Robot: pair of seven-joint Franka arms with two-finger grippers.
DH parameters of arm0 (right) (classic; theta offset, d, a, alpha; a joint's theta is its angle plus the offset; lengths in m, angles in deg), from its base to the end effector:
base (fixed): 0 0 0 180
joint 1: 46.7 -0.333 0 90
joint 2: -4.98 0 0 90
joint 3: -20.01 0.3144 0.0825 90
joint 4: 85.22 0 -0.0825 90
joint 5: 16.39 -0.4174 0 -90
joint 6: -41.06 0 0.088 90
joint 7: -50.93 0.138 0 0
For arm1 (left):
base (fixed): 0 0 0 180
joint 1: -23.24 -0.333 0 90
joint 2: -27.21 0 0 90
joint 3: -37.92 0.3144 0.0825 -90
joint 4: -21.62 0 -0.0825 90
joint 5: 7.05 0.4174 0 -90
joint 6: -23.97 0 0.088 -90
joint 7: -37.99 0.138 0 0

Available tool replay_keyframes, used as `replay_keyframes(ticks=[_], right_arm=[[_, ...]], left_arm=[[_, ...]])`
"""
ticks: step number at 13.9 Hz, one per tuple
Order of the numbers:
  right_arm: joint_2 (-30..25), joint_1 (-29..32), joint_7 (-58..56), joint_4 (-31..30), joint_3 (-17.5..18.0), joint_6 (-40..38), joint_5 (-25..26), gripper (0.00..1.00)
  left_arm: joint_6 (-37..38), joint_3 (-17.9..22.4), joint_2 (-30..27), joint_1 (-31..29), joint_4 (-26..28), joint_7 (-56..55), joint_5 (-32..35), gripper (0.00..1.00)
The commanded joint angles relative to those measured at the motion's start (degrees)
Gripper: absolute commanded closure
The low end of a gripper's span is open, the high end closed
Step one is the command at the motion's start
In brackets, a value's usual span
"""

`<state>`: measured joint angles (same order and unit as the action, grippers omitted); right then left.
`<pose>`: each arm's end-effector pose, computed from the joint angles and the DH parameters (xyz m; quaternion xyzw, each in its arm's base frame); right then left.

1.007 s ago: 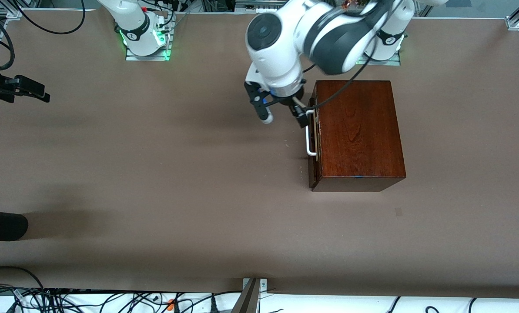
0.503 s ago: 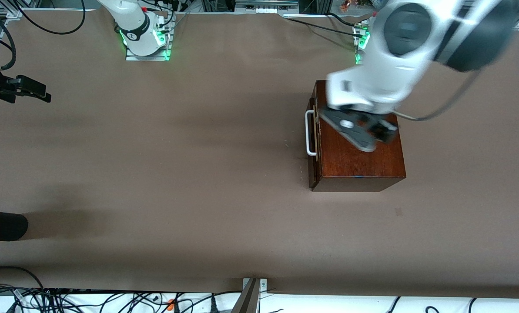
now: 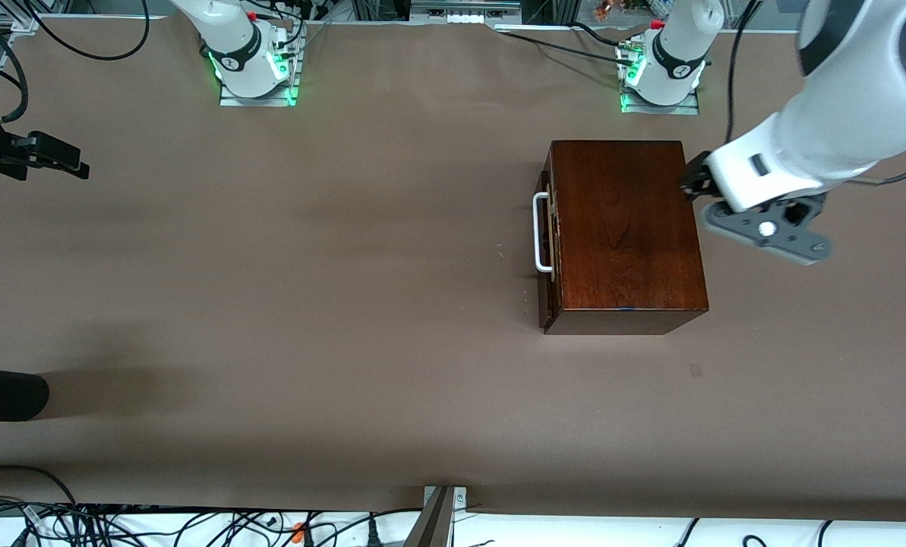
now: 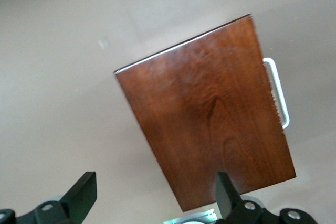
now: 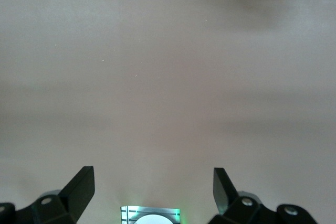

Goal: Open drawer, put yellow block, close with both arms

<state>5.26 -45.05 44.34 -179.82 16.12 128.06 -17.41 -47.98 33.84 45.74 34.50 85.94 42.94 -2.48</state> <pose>0.5728 -0.0529 0.5450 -0.9976 -0.0090 0.0674 0.0159 0.6246 -0.1498 0.5872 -0.9812 0.1659 0.0918 0.0359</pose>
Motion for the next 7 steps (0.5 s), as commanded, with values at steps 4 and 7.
replay_keyframes(ticks=[4, 7], right_arm=[[-0.5, 0.4, -0.4, -0.1, 0.4, -0.1, 0.7, 0.00], [-0.5, 0.4, -0.4, -0.1, 0.4, -0.1, 0.7, 0.00]], left_arm=[[-10.6, 3.1, -15.6, -4.6, 22.9, -1.3, -1.5, 0.00], [-13.7, 3.1, -20.9, -6.7, 30.1, -1.4, -1.6, 0.00]])
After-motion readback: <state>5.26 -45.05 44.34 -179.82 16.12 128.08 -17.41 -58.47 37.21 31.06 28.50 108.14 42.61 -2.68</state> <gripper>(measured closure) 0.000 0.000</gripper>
